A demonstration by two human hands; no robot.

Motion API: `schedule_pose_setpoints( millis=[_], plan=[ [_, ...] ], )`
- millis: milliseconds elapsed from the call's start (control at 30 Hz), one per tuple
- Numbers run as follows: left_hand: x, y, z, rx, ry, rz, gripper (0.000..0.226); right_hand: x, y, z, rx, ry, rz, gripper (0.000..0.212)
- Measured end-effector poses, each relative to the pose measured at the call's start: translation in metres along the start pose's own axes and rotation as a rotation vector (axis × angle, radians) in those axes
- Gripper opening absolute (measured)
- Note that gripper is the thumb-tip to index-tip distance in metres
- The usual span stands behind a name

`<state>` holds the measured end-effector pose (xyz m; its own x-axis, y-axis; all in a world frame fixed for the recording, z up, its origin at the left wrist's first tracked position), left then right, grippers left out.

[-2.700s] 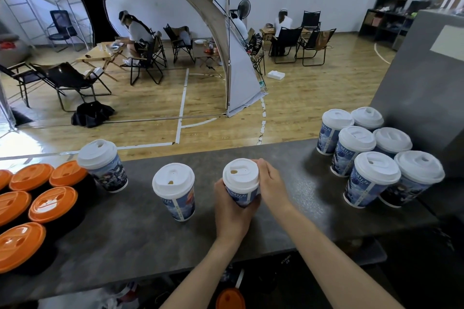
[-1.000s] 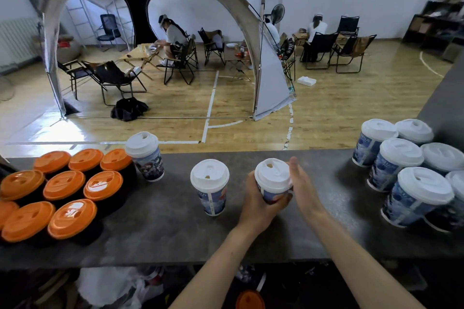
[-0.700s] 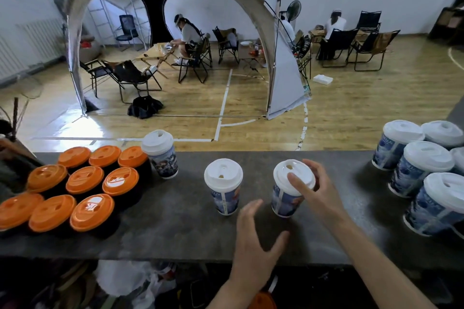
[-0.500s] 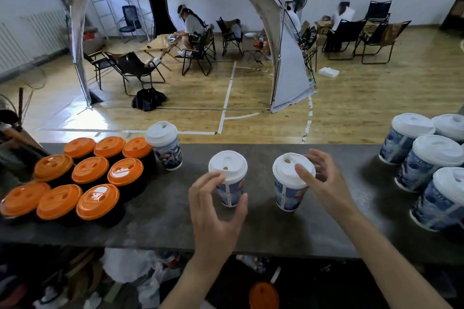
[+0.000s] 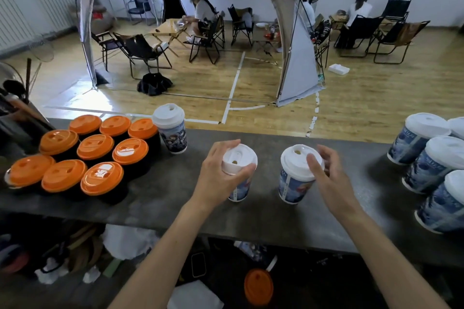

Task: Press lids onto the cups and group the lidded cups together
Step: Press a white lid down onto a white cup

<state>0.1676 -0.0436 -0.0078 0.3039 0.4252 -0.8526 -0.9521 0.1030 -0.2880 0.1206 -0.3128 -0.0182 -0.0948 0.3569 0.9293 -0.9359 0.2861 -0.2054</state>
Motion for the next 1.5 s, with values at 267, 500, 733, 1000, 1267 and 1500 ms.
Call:
schedule_pose_setpoints(
  millis=[267, 500, 733, 1000, 1267, 1500],
  plan=[
    [0.007, 0.029, 0.017, -0.07, 0.005, 0.01, 0.057, 0.106, 0.066, -0.063, 0.052, 0.212, 0.699, 0.021],
    [0.007, 0.033, 0.011, -0.074, 0.017, 0.038, 0.071, -0.003, 0.068, -0.163, 0.377, -0.009, 0.152, 0.085],
    [0.024, 0.04, 0.01, -0.109, 0.311, 0.036, 0.04, -0.027, 0.053, -0.184, 0.376, -0.133, 0.09, 0.088],
    [0.036, 0.036, -0.001, -0.187, 0.581, 0.087, 0.038, -0.037, 0.046, -0.182, 0.336, -0.166, 0.062, 0.096],
    [0.046, 0.025, -0.007, -0.162, 0.617, 0.25, 0.036, -0.031, 0.046, -0.174, 0.285, -0.182, 0.042, 0.095],
    [0.047, 0.008, -0.034, 0.157, 0.838, 0.402, 0.044, -0.032, 0.047, -0.18, 0.364, -0.153, 0.049, 0.079]
  ],
)
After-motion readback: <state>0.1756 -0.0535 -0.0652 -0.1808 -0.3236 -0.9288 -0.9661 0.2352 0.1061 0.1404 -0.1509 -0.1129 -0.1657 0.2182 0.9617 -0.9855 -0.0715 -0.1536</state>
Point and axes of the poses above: each hand's wrist, its own y-axis away from the middle knuckle, its own z-axis out of the back of the hand, x = y × z, the point moved 10 cm from there along -y, towards the middle knuckle, and after that the axes turned 3 degrees about z, right-handed, at the moved point
